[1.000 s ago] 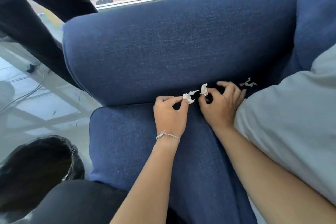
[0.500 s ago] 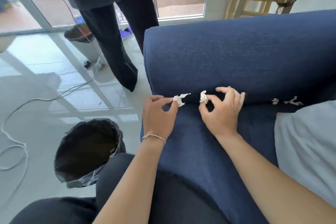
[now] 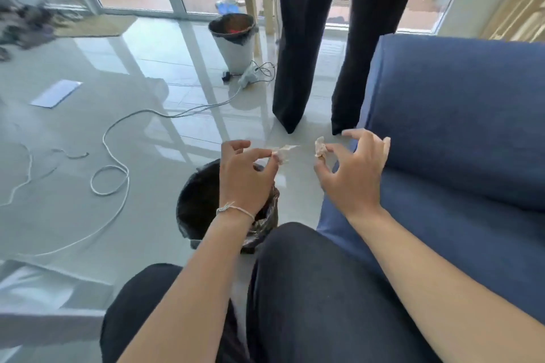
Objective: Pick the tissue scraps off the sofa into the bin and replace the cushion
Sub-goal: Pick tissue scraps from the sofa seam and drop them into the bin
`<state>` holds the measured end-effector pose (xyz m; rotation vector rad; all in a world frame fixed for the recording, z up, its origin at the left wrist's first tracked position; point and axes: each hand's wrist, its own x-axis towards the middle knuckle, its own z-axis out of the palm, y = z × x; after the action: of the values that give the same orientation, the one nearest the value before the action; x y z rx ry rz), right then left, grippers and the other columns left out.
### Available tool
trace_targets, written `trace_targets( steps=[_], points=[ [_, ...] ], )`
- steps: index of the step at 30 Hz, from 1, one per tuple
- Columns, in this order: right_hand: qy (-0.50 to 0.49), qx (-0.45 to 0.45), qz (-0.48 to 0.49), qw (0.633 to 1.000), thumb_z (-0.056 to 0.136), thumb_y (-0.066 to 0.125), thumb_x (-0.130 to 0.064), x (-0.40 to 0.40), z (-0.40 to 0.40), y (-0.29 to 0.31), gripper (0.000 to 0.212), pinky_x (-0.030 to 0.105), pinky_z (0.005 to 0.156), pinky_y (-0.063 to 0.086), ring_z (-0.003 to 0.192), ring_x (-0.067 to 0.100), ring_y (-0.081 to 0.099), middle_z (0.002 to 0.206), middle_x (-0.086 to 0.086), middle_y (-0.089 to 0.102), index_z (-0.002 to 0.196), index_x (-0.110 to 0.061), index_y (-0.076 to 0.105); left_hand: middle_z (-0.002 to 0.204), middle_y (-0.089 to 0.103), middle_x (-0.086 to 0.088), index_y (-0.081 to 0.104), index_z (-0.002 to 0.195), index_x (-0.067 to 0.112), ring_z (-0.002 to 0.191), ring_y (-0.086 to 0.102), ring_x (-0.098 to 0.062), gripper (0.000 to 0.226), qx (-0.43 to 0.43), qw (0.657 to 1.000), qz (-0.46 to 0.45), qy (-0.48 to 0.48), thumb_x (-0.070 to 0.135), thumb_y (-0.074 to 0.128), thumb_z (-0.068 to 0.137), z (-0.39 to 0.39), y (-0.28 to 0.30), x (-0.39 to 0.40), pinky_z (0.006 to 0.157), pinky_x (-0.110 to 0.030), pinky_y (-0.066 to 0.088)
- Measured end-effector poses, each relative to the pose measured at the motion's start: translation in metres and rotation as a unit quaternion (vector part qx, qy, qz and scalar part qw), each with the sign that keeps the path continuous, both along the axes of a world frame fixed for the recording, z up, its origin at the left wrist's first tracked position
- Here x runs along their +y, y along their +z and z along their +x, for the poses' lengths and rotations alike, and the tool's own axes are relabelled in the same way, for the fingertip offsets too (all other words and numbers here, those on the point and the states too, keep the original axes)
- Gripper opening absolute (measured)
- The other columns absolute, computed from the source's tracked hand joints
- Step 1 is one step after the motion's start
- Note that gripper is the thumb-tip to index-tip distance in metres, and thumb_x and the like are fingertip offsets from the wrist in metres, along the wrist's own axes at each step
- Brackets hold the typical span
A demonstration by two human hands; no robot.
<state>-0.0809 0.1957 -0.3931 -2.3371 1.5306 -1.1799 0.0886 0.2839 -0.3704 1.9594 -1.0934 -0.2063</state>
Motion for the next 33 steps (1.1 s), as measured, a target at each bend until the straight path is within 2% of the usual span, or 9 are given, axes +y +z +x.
trace_targets(
  steps=[2,5,6,10,13,15,18,26,33],
  points=[
    [0.016,-0.005,0.011,1.0,0.086,0.072,-0.031,0.01,0.032,0.001,0.012,0.068,0.114,0.022,0.114,0.034,0.05,0.118,0.012,0.057,0.088,-0.021,0.078,0.121,0.049,0.005,0.079,0.091,0.036,0.11,0.054,-0.006,0.007,0.018,1.0,-0.009,0.003,0.036,0.077,0.084,0.027,-0.007,0.017,0.09,0.002,0.031],
    [0.032,-0.055,0.067,0.996,0.087,0.071,-0.033,0.025,0.088,0.002,0.015,0.059,0.107,0.038,0.115,0.027,0.045,0.119,0.008,0.056,0.095,-0.022,0.078,0.121,0.05,0.008,0.078,0.088,0.038,0.118,0.052,-0.01,0.006,0.009,0.999,-0.045,0.008,0.034,0.079,0.083,0.069,-0.013,0.041,0.103,-0.024,0.046],
    [0.036,-0.068,0.091,0.993,0.089,0.07,-0.035,0.028,0.106,0.003,0.017,0.055,0.105,0.04,0.116,0.028,0.046,0.119,0.008,0.056,0.096,-0.021,0.078,0.12,0.05,0.008,0.079,0.089,0.036,0.119,0.053,-0.01,0.007,-0.003,0.999,-0.052,0.014,0.034,0.079,0.083,0.084,-0.012,0.046,0.102,-0.027,0.047],
    [0.044,-0.028,0.121,0.991,0.093,0.067,-0.034,0.033,0.151,-0.008,0.022,0.047,0.104,0.04,0.116,0.031,0.049,0.12,0.01,0.058,0.102,-0.017,0.078,0.117,0.052,0.007,0.077,0.09,0.04,0.117,0.055,-0.013,0.01,-0.032,0.997,-0.048,0.047,0.033,0.079,0.083,0.135,-0.01,0.062,0.098,-0.022,0.046],
    [0.056,0.004,0.147,0.988,0.095,0.065,-0.034,0.033,0.167,-0.022,0.025,0.045,0.104,0.04,0.116,0.031,0.049,0.122,0.01,0.057,0.107,-0.017,0.078,0.111,0.053,0.005,0.074,0.085,0.046,0.11,0.058,-0.016,0.013,-0.013,0.996,-0.033,0.081,0.036,0.08,0.081,0.151,-0.019,0.07,0.098,-0.03,0.048],
    [0.07,0.015,0.16,0.985,0.095,0.065,-0.034,0.033,0.175,-0.029,0.023,0.045,0.104,0.04,0.116,0.032,0.048,0.121,0.01,0.057,0.106,-0.018,0.078,0.11,0.054,0.004,0.079,0.086,0.038,0.108,0.058,-0.015,0.005,-0.019,0.996,0.007,0.088,0.036,0.079,0.081,0.156,-0.028,0.068,0.098,-0.036,0.049],
    [0.089,0.023,0.161,0.983,0.093,0.067,-0.031,0.034,0.181,-0.035,0.02,0.045,0.102,0.04,0.115,0.032,0.048,0.12,0.01,0.056,0.103,-0.018,0.078,0.108,0.054,0.005,0.081,0.089,0.033,0.108,0.057,-0.018,0.011,-0.031,0.995,0.063,0.071,0.041,0.079,0.081,0.166,-0.036,0.059,0.099,-0.043,0.048],
    [0.087,0.08,0.183,0.976,0.094,0.064,-0.032,0.029,0.175,-0.043,0.023,0.04,0.102,0.039,0.122,0.029,0.043,0.126,0.009,0.052,0.109,-0.019,0.076,0.097,0.057,0.012,0.079,0.083,0.039,0.099,0.057,-0.011,0.012,-0.039,0.997,0.053,0.043,0.049,0.079,0.077,0.171,-0.034,0.042,0.095,-0.036,0.049],
    [0.104,0.095,0.193,0.971,0.094,0.063,-0.034,0.03,0.18,-0.045,0.022,0.042,0.101,0.039,0.12,0.029,0.044,0.124,0.008,0.051,0.107,-0.022,0.076,0.1,0.056,0.012,0.079,0.094,0.033,0.104,0.058,-0.011,0.017,-0.024,0.994,0.106,0.031,0.045,0.073,0.084,0.171,-0.035,0.042,0.101,-0.039,0.045]
  ],
)
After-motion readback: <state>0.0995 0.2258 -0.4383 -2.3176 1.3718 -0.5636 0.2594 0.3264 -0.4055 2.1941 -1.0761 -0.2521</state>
